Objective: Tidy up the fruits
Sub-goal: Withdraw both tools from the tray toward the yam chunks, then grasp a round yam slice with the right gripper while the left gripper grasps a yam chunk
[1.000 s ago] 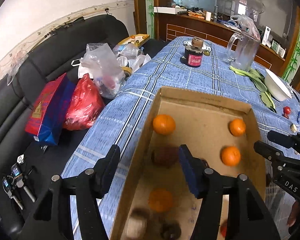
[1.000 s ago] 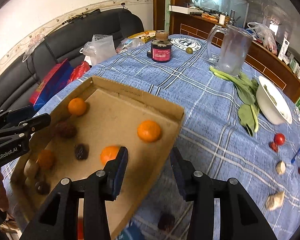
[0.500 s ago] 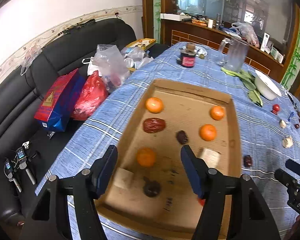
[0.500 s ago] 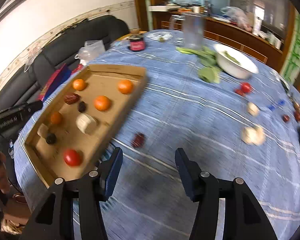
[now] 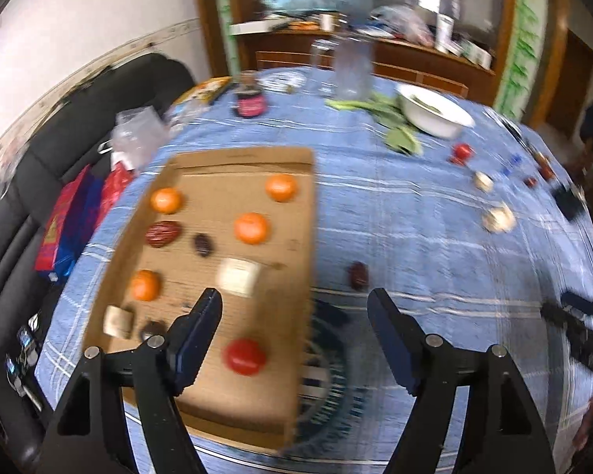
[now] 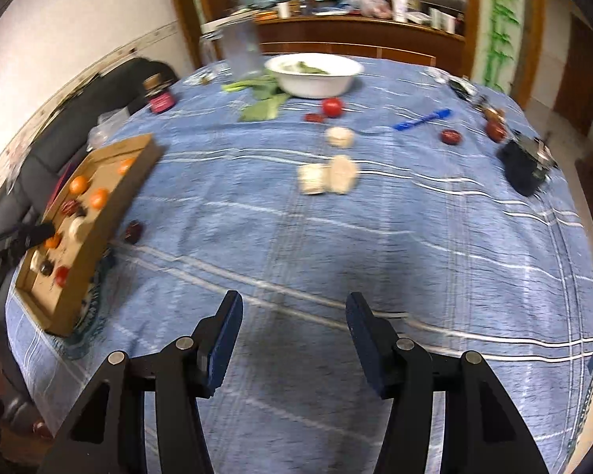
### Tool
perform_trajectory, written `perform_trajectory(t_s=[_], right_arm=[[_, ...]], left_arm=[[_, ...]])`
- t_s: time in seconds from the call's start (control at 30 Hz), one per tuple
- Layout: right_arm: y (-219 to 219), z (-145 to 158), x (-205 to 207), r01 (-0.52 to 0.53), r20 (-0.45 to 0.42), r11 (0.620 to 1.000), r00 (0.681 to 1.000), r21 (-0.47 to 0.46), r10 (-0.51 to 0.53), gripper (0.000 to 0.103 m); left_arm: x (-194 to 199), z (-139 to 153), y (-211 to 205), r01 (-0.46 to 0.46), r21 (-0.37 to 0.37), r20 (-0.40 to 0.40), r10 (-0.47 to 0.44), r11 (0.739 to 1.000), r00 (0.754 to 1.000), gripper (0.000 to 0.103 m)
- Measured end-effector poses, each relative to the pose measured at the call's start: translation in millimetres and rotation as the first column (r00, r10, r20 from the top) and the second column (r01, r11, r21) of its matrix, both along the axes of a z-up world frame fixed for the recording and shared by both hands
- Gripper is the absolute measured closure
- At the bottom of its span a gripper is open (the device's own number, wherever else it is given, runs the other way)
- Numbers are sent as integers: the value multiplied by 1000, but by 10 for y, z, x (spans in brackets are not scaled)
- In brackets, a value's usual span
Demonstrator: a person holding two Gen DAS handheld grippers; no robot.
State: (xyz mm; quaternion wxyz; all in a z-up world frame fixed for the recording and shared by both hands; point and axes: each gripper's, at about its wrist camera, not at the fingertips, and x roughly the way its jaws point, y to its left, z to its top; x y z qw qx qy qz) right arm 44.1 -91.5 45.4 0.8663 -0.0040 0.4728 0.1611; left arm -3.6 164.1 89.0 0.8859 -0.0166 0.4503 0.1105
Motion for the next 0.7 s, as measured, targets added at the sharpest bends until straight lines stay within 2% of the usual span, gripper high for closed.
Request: perform_trajectory(t_s=[0.23, 0.47, 0.53, 0.63, 0.7], right_arm=[[-243, -36, 569, 36, 41, 999, 999, -7, -36, 45], [-102, -278, 1174, -100, 34, 993, 994, -66, 102, 45], [-45, -345, 1287, -168, 13, 985, 986, -43, 168, 45], [-19, -313, 1376, -220, 41, 975, 974, -14, 221, 45], [-46, -346, 1487, -268, -17, 958, 962, 100, 271, 45]], left_arm=[[36, -133, -424, 88, 16, -64, -87, 996, 994, 27], [87, -254, -510, 85, 13, -117, -82, 996, 990, 27], [133, -285, -540, 86, 10, -129, -85, 996, 988, 27], [248, -298, -623, 105, 10, -131, -103, 994, 986, 27], [373, -311, -722, 122, 13, -136, -119, 992, 984, 27]])
